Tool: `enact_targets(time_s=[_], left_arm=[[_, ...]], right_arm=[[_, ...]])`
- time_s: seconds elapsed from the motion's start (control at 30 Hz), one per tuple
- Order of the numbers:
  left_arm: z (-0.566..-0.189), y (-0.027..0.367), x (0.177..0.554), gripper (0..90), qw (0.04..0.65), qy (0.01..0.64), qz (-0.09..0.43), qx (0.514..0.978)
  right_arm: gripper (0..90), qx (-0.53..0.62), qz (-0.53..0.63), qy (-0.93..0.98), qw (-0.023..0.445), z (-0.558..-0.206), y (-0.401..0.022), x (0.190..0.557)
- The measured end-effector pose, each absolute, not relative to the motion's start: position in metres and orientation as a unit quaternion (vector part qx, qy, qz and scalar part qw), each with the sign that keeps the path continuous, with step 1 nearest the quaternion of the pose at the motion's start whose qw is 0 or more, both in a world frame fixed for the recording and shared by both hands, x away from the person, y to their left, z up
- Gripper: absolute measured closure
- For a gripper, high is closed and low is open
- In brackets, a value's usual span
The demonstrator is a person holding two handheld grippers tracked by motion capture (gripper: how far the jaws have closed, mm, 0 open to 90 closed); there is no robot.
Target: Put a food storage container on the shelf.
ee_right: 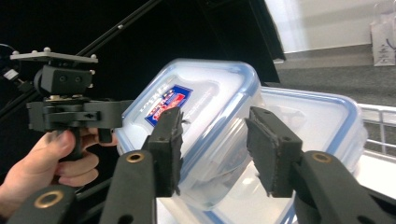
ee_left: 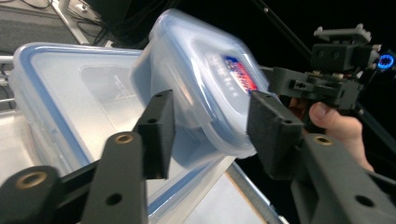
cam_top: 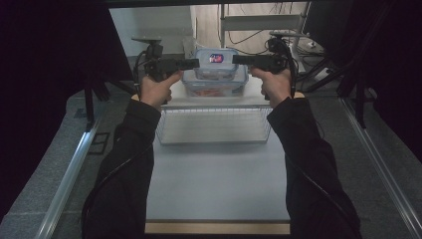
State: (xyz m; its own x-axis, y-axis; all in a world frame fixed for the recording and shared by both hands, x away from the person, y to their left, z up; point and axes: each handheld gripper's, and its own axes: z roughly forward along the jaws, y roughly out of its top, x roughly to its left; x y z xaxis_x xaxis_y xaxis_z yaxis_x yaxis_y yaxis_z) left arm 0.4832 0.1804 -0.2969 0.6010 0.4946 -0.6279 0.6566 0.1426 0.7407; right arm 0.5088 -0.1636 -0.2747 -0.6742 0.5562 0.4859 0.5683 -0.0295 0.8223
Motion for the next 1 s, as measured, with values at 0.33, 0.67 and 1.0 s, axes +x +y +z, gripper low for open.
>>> enact_targets(time_s=[0.33, 0.67, 1.0], left_arm=[[-0.292, 0.179, 0.475, 41.4, 0.608, 0.433, -0.016, 0.665], [-0.286, 0.177, 0.426, 76.4, 0.578, 0.369, 0.1, 0.721], [-0.297, 0.151, 0.435, 85.7, 0.544, 0.381, 0.113, 0.739]], right_arm=[[54.7, -0.388, -0.592, -0.705, -0.048, -0.272, -0.159, 0.503], [84.1, -0.319, -0.561, -0.751, -0.137, -0.268, -0.159, 0.452], [88.9, -0.301, -0.524, -0.783, -0.145, -0.289, -0.137, 0.452]])
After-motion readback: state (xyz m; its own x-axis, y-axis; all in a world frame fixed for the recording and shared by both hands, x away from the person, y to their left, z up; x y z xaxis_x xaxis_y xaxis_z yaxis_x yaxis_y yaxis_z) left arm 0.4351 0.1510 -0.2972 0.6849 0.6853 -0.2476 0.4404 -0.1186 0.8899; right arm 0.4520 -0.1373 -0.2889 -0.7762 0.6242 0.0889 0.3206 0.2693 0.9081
